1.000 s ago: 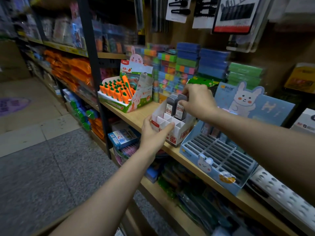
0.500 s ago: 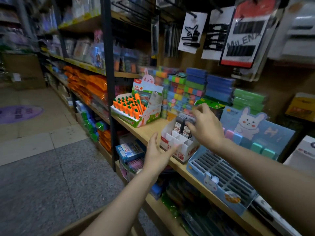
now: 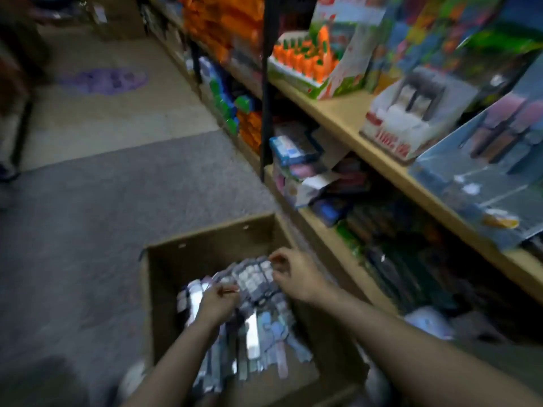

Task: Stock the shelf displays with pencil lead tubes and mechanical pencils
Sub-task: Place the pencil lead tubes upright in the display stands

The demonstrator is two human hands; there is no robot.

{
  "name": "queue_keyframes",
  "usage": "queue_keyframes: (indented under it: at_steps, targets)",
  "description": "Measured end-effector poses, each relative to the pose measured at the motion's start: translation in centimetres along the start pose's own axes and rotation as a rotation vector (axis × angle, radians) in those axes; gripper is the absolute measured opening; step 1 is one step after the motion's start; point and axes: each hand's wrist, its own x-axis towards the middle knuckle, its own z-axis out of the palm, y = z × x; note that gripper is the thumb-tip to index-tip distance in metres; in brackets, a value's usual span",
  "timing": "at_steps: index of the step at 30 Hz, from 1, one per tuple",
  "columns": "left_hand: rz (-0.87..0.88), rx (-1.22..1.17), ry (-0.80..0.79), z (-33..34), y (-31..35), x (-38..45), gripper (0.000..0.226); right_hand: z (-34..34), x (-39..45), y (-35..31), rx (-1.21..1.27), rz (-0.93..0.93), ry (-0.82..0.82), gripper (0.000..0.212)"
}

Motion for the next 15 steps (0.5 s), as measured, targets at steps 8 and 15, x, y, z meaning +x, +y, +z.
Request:
queue_keyframes:
  at_steps: [8, 15]
  targets:
    - [-0.22, 0.145, 0.064, -1.1, -9.3, 3.1, 0.011, 9.0, 0.9, 7.7, -0.18, 0.393, -0.213, 0.016]
    - [-0.211, 0.246, 0.119, 1.3, -11.1, 4.5, 0.024, 13.6, 1.5, 9.8, -0.115, 0.507, -0.228, 0.048]
